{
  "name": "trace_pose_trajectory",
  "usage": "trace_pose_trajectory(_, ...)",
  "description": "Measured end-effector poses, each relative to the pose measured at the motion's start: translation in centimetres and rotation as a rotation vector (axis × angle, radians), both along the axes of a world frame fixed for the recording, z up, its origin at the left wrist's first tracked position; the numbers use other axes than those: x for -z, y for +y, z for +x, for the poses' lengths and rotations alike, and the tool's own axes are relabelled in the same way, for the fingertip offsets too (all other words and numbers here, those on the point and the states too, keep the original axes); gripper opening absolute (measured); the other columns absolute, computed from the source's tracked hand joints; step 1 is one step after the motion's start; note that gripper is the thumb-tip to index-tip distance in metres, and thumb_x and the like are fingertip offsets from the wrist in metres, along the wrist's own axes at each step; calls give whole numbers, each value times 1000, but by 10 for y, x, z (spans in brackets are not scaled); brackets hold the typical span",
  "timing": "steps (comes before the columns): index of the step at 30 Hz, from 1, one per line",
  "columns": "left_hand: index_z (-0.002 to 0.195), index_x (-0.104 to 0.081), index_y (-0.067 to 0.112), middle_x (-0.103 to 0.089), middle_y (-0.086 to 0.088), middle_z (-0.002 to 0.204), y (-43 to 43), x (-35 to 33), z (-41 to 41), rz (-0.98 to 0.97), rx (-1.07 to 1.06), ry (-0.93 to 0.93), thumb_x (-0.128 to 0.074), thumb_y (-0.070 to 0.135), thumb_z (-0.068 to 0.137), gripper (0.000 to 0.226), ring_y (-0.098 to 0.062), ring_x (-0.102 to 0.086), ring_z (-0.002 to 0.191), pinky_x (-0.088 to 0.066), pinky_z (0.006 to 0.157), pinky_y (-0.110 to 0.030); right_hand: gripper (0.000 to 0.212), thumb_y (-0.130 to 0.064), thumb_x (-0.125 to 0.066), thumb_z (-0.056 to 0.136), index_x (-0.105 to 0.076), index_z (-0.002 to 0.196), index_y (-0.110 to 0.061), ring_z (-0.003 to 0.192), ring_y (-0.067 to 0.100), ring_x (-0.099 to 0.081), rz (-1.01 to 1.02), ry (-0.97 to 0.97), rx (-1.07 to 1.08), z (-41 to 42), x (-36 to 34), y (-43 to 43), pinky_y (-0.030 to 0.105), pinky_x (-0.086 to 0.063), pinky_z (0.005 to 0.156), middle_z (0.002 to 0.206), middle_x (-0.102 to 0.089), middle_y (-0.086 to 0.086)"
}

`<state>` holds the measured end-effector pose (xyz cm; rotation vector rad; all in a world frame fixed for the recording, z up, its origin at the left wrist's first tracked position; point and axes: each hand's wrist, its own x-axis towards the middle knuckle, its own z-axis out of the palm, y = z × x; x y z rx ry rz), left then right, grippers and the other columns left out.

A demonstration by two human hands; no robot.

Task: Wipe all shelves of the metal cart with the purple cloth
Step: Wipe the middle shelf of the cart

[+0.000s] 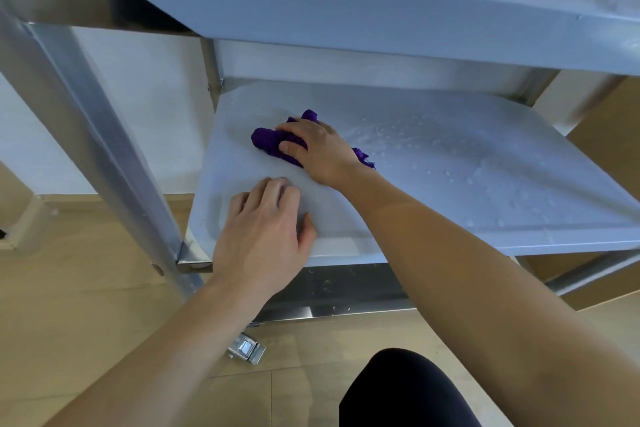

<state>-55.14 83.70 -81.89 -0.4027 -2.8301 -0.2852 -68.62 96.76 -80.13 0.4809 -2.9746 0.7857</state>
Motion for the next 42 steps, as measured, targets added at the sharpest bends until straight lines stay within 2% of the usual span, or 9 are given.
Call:
trace_pose_trajectory(12,107,-57,13,-59,-3,117,3,-1,1,-2,-20,17,-29,40,90,42,-23,-58,104,-43,90,-39,39,-41,-43,101,-47,139,-32,137,21,-36,2,21,34,-16,3,17,42,-33,112,146,-46,-7)
trace_pose_trajectory(30,109,-60,11,-60,-7,120,4,-2,3,-36,-15,-2,-32,37,93,42,-24,-58,107,-46,91,-41,37,-37,-41,102,-50,137,-29,128,25,-43,41,17,157,-22,0,78,42,-38,105,138,-53,-3)
trace_pose_trajectory(36,107,-60,9,-60,-7,119,5,-2,4,-36,-31,8,-32,34,92,41,-26,-59,107,-44,90,-42,38,-33,-43,102,-49,139,-25,129,27,-44,63,22,205,4,-3,104,38,-36,107,138,-53,2)
trace_pose_trajectory(39,107,-60,9,-60,-8,119,6,-2,3,-45,-34,10,-30,35,92,43,-27,-59,107,-43,90,-42,40,-30,-47,101,-49,140,-21,133,26,-42,68,46,123,35,-5,108,34,-31,111,143,-51,3)
trace_pose_trajectory(42,108,-59,9,-60,-9,119,6,-3,4,-61,-35,4,-29,36,92,43,-28,-59,105,-44,89,-43,43,-34,-46,102,-45,144,-24,140,23,-36,87,39,74,65,-5,111,32,-26,115,149,-45,0)
